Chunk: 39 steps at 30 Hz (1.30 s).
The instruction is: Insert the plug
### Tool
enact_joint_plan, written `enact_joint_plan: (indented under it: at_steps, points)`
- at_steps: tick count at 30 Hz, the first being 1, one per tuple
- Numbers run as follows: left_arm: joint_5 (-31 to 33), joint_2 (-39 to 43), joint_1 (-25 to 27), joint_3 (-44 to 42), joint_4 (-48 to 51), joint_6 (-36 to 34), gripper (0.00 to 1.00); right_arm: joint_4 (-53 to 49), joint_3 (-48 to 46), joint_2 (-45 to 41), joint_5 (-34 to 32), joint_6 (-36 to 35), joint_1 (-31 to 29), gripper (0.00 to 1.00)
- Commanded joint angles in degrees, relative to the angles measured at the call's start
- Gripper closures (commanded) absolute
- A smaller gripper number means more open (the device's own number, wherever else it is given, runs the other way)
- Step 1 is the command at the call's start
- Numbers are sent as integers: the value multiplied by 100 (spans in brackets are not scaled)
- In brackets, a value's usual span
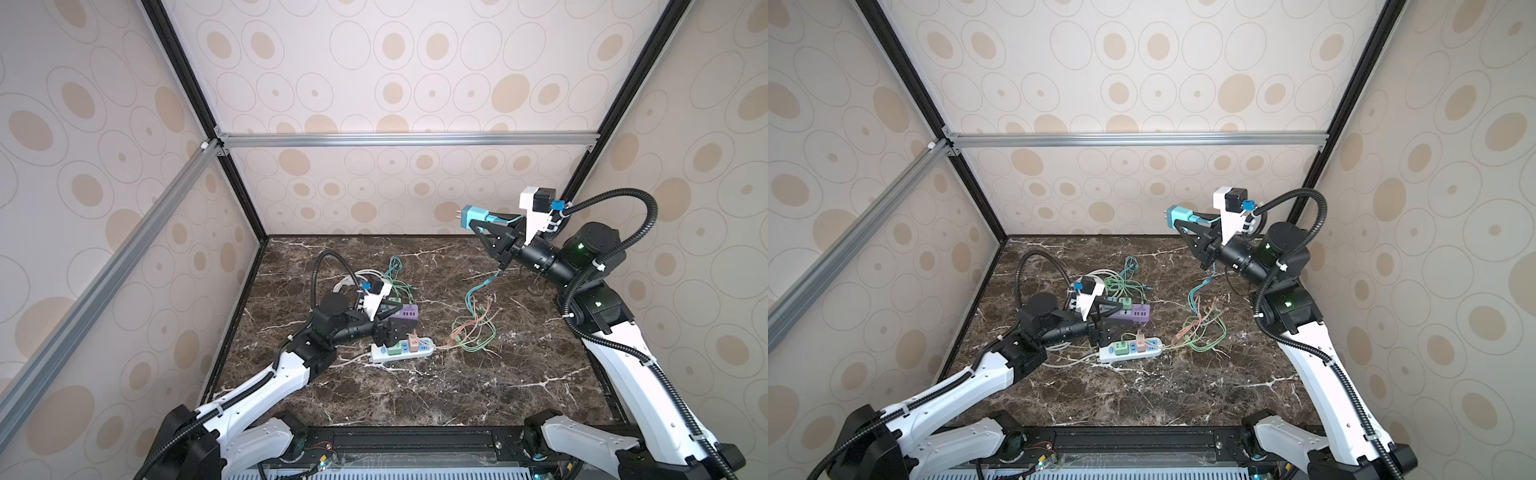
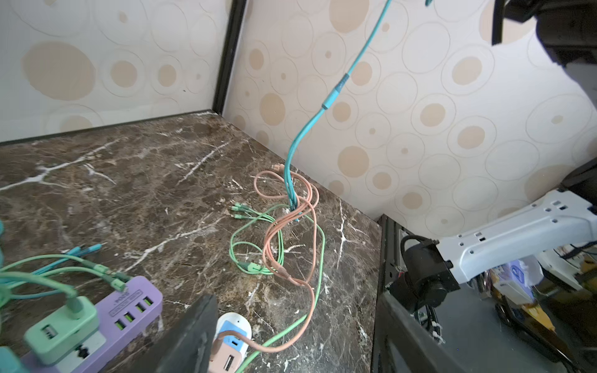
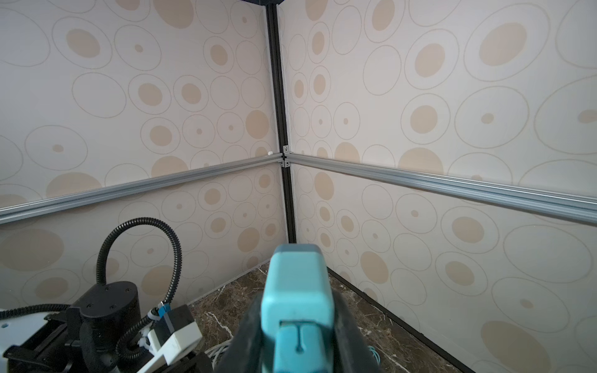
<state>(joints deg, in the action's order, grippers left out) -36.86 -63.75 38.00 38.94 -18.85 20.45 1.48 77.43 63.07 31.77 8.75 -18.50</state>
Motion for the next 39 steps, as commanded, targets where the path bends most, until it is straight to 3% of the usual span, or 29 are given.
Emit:
enact_joint_plan:
  at_steps: [1, 5, 9, 14, 18, 36, 39]
  points:
    - [332, -353, 366, 579, 171, -502, 27, 211, 22, -185, -299, 97, 22, 79]
    - [513, -820, 884, 757, -140, -514, 27, 151, -12, -209, -462, 126, 22, 79]
    - [957, -1414, 1364, 1160, 192, -755, 28, 169, -151, -257, -651, 185, 20, 80]
    - [1675, -2035, 1743, 1601, 540, -862, 36, 152, -255, -330, -771, 195, 22, 80]
    - [1867, -2396, 1884, 1907, 713, -993, 38, 164, -391, -421, -926, 213, 23, 80]
    - [1615, -3823, 2264, 2704, 866, -1343, 47, -11, -508, -576, -1074, 57, 22, 81]
    - [1733, -3949, 2291, 2823, 947, -1316, 58, -22, -526, -611, -1120, 22, 24, 81]
